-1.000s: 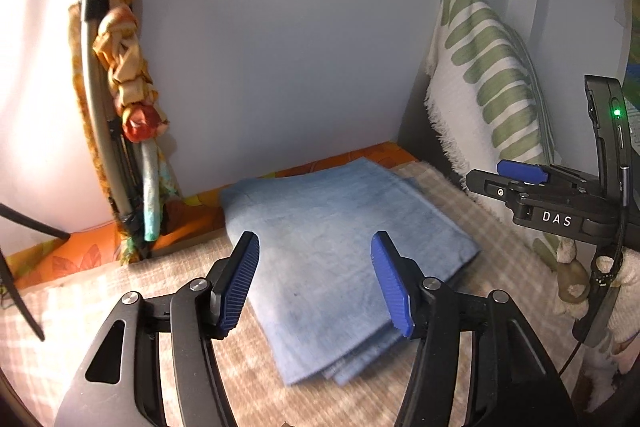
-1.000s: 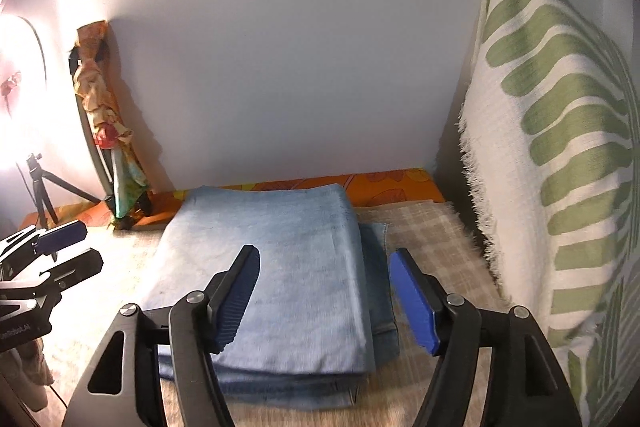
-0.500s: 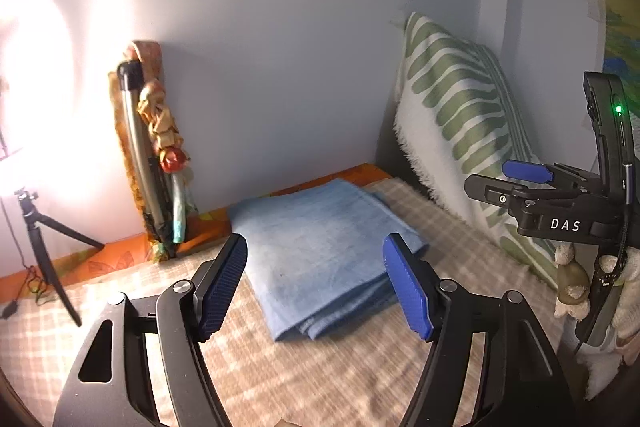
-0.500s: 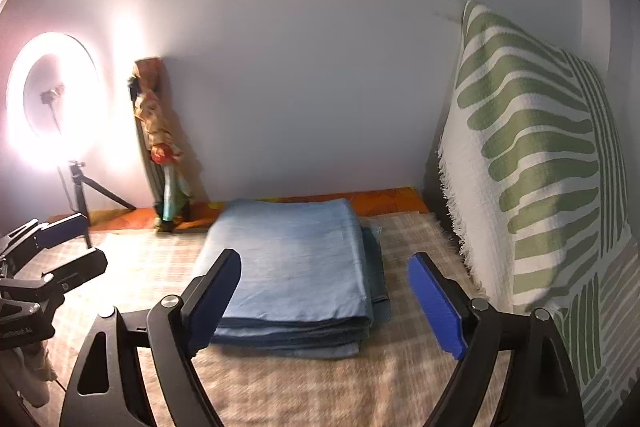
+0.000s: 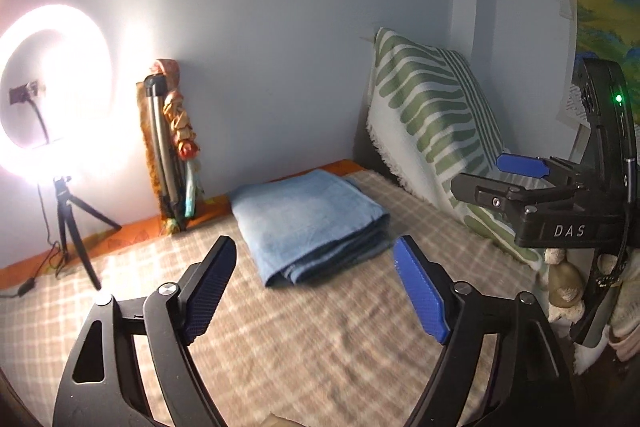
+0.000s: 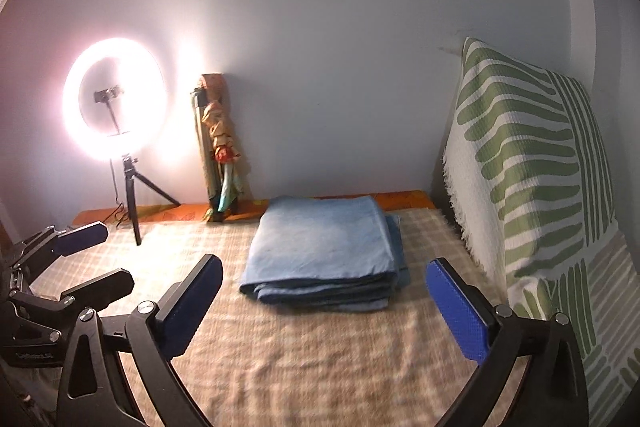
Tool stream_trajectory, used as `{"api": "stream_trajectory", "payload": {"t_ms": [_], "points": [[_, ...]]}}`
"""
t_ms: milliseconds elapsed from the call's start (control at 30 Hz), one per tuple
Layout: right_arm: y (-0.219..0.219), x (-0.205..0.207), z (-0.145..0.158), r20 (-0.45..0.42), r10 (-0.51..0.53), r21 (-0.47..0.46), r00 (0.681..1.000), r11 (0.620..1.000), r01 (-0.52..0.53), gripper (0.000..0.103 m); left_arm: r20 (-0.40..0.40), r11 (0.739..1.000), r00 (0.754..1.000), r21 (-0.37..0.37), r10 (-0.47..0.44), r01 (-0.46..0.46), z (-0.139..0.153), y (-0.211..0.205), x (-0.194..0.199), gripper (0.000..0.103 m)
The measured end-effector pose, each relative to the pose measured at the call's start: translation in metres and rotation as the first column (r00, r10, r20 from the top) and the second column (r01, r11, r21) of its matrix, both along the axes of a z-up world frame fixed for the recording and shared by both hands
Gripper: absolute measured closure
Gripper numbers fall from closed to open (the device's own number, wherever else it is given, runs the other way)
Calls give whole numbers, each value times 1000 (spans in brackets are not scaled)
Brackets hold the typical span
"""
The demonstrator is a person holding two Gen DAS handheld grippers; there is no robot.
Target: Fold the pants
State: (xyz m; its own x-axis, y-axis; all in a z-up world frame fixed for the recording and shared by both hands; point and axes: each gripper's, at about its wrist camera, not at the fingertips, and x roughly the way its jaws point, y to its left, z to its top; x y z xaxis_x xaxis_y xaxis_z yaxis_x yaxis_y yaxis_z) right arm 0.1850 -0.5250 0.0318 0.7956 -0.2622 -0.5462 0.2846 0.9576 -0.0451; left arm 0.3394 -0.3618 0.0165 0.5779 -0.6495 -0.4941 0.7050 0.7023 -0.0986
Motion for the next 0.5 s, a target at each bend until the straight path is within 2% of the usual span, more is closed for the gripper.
{"api": "stream_trajectory", "payload": {"t_ms": [233,400,500], "points": [[35,-36,-10,9,-13,-4,1000,1000,13,0,-14,1000,1000,24,13,-12,-12,29,-29,21],[60,-50,-19,-7,-28,-58,1000,998,28,0,-3,999,999,32,34,-34,-23,48,-43,21],[73,-57,-26,-7,-30,-59,1000,998,30,0,-27,999,999,33,41,-40,-31,57,-46,21]]}}
